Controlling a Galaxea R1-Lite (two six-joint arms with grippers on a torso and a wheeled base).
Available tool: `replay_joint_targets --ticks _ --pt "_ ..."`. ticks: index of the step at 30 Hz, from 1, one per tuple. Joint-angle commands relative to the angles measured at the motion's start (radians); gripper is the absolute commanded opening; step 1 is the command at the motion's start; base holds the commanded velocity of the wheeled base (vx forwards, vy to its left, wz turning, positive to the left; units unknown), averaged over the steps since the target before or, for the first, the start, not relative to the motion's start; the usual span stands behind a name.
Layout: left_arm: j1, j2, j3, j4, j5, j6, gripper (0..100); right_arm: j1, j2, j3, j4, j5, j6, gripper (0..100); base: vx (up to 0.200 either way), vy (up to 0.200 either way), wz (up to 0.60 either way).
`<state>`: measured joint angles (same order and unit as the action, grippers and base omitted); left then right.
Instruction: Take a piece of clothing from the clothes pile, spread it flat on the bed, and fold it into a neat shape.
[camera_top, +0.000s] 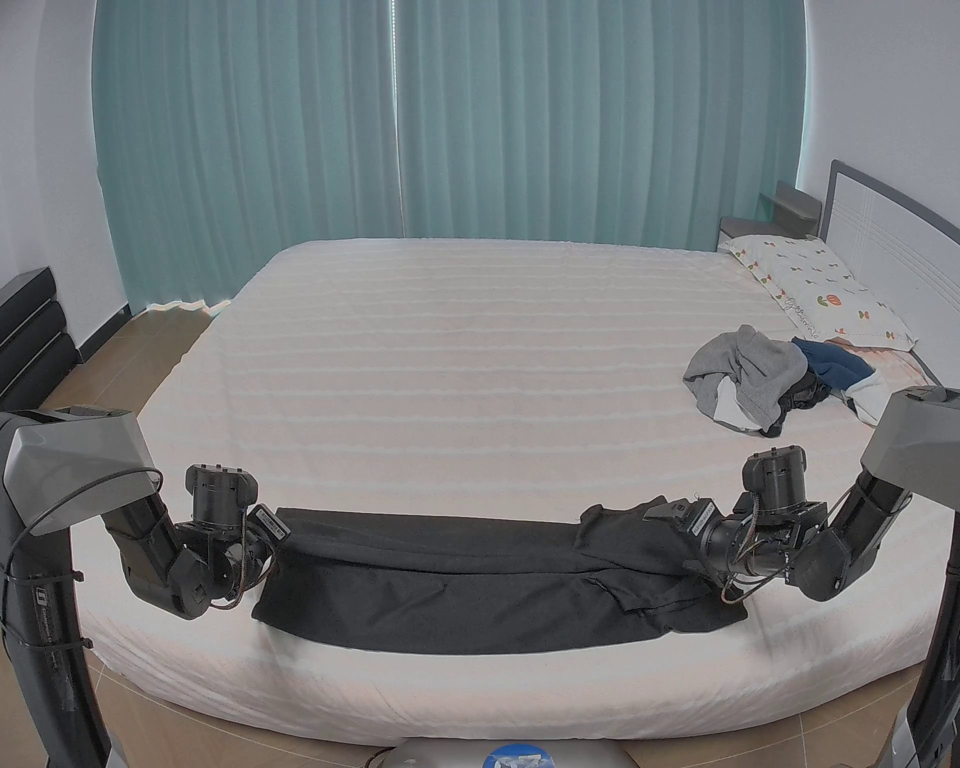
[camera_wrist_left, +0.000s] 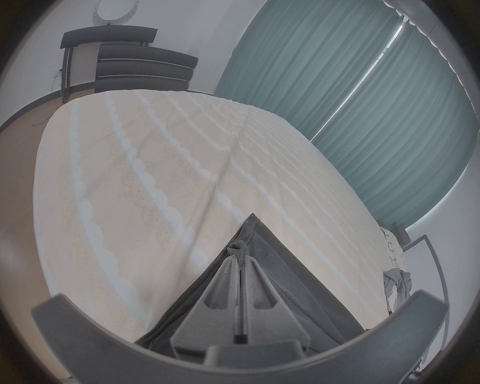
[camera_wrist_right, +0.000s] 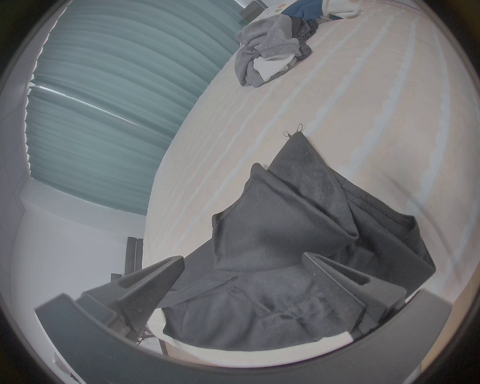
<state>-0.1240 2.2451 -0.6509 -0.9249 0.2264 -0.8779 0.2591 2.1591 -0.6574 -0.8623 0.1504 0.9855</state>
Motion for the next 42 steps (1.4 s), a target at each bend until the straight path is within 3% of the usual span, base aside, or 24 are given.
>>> replay_joint_targets --ticks 1,24,30,31,42 --pt "-0.002 -0.005 -0.003 0.0 -0.001 -0.003 0 0.023 0.056 -0.039 0.006 -0.035 0.002 100 0.0 0.0 0.0" --pt "-0.008 -0.004 0.01 -0.054 -0.002 0.0 0 0.052 0.099 -0.057 0.017 -0.061 0.004 100 0.0 0.0 0.0" --pt "-0.008 -0.007 0.008 -0.055 -0.002 0.002 0 0.052 0.107 -0.111 0.106 -0.066 0.013 100 0.0 0.0 0.0" --pt "-0.008 -0.009 0.008 -0.055 -0.002 0.002 0 0.052 0.108 -0.114 0.106 -0.069 0.021 0 0.0 0.0 0.0" --pt "-0.008 -0.016 0.007 -0.055 -0.001 0.002 0 0.051 0.105 -0.117 0.108 -0.081 0.035 0 0.0 0.0 0.0"
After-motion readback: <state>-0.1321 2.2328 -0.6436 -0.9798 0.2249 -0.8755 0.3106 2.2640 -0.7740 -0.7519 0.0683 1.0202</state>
